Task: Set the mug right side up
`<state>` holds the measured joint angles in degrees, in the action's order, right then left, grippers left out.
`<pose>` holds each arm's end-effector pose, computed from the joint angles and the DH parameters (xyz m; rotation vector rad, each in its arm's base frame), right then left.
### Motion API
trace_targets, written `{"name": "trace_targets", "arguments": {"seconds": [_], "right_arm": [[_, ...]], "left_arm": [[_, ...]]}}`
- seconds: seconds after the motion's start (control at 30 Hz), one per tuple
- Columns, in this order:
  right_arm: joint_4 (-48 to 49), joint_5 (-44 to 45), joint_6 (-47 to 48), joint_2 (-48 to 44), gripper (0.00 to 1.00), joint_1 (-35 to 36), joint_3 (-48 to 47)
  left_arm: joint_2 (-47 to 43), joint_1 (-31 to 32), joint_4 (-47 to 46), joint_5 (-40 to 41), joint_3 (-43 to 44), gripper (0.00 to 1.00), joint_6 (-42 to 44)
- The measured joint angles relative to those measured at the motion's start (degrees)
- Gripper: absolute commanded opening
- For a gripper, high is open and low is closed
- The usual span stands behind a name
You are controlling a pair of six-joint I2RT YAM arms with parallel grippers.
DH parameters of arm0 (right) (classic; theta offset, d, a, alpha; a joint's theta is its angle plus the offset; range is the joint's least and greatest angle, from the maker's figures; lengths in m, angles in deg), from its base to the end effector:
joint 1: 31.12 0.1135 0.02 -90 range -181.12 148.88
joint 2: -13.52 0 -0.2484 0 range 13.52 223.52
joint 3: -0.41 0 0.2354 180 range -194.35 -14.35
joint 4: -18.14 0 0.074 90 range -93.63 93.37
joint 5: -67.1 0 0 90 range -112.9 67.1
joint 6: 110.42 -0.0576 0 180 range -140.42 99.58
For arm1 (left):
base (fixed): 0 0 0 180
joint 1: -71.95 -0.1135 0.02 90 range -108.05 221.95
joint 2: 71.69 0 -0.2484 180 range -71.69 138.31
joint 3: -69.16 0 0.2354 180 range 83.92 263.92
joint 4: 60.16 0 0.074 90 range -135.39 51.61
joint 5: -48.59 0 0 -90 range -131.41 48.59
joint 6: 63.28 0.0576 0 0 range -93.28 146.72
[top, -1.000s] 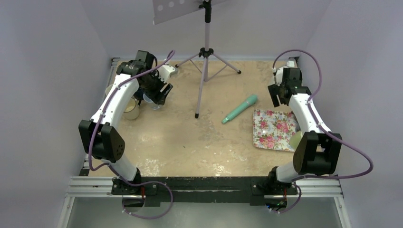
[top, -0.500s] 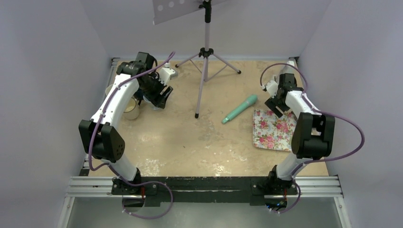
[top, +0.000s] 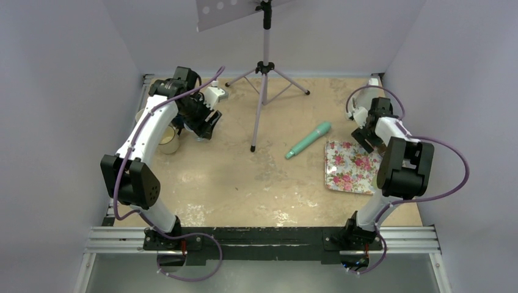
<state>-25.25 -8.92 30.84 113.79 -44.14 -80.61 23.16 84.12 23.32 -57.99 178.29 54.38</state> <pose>0.3342 -0.0916 0.1649 -0.8360 2.6660 -0.6516 0.3045 -0.0825 0.2983 0.9972 2.5385 -0.3262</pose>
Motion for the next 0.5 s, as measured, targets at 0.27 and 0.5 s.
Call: {"name": "trace_targets", "arguments": {"seconds": [0.27,0.5], "right_arm": [[0.35,-0.09,-0.44,1.95,0.60,-0.17,-0.02],[1.14,-0.07,-0.46,2.60,0.59,-0.59,-0.04]], "left_arm": [[0.00,-0.15,-0.04,-1.20,0.02,0.69,0.04],[0.00,-0.15,-0.04,-1.25,0.02,0.69,0.04]]}}
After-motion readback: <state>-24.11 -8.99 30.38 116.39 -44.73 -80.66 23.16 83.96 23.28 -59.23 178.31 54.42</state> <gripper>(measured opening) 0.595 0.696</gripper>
